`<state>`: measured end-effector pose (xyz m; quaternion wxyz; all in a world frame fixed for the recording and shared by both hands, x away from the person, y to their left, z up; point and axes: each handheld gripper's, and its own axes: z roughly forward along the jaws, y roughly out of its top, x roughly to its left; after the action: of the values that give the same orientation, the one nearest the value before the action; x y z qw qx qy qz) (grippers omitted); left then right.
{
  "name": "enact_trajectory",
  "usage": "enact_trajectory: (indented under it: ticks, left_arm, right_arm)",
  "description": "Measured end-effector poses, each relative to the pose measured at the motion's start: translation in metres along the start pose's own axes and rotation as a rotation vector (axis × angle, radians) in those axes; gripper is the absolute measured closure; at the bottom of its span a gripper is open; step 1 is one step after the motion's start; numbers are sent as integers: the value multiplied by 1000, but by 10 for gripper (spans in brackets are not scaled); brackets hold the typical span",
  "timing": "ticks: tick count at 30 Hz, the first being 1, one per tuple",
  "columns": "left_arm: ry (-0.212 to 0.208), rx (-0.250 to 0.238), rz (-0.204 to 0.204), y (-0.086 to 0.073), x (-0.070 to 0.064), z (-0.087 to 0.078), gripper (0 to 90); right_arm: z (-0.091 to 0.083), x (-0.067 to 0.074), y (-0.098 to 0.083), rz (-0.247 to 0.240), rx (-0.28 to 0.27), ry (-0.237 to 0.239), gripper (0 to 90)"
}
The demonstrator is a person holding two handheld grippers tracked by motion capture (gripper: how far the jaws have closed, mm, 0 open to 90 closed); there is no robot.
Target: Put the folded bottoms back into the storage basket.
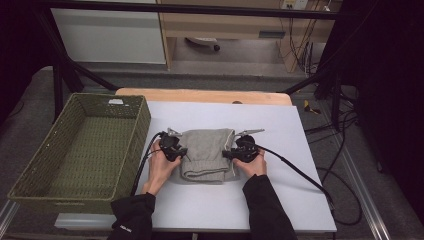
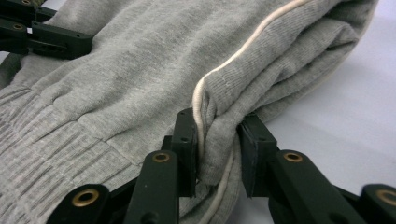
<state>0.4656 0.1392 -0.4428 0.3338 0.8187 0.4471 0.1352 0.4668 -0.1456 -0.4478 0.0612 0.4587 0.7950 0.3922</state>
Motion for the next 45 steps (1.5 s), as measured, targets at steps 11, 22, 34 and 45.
enact_trajectory:
  ticks: [11,22,34,45]
  left_arm:
    - [-8,-17,-16,2,-1,-7,797]
    - [-24,-32,-11,6,-5,-17,800]
    - [-41,-45,-5,8,-7,-27,801]
    - [-53,-55,5,11,-12,-36,802]
  right_arm:
    - [-5,2,1,23,-12,0,739]
    - [-13,5,2,17,-18,8,740]
    - [-22,10,2,4,-41,16,740]
    - [-32,14,1,-10,-65,23,741]
